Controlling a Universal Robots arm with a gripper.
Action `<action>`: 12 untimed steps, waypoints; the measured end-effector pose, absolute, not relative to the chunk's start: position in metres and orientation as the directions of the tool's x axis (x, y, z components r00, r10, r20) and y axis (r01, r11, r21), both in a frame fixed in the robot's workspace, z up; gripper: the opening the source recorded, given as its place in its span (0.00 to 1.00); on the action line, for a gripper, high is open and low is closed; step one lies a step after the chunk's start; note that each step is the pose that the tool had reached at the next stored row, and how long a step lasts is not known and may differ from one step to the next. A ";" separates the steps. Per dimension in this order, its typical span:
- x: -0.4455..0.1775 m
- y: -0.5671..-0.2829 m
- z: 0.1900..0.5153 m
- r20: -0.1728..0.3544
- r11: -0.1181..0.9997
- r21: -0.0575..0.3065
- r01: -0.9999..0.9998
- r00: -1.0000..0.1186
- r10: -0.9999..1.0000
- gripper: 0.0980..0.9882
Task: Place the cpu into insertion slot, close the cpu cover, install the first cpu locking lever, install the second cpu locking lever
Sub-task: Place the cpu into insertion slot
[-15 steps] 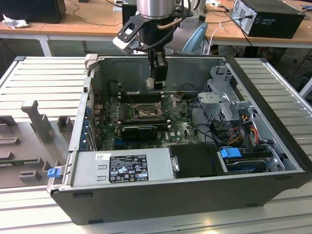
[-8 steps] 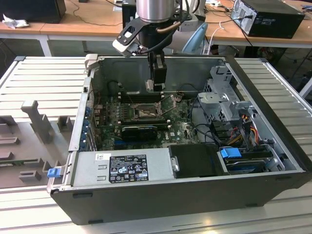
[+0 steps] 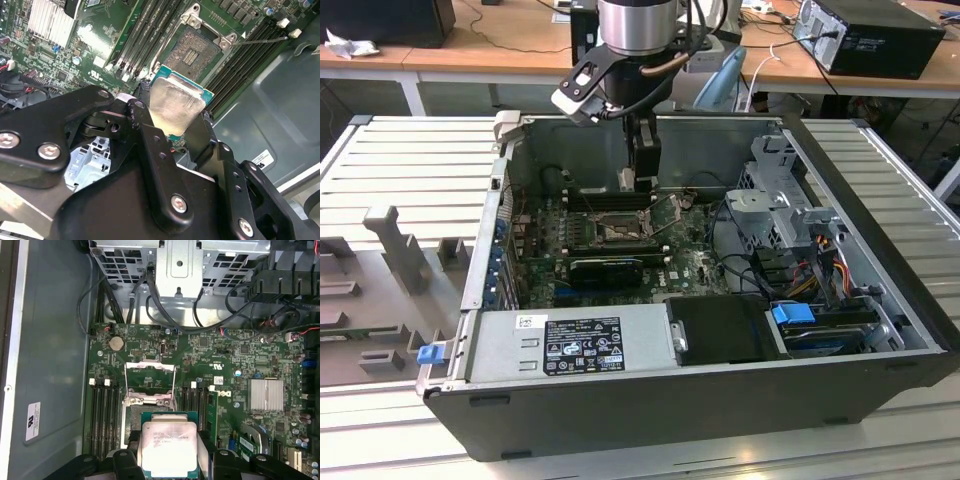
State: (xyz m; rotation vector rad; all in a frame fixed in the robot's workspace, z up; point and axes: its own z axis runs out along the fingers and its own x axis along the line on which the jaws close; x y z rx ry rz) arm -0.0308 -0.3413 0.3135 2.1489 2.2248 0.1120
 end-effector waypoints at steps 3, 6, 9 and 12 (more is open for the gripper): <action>-0.031 -0.341 0.313 0.017 0.034 0.084 0.996 -0.035 0.999 0.48; -0.031 -0.341 0.312 0.017 0.034 0.084 0.996 -0.035 0.999 0.48; -0.031 -0.341 0.311 0.017 0.034 0.084 0.996 -0.035 0.999 0.48; -0.031 -0.341 0.310 0.017 0.034 0.084 0.996 -0.035 0.999 0.48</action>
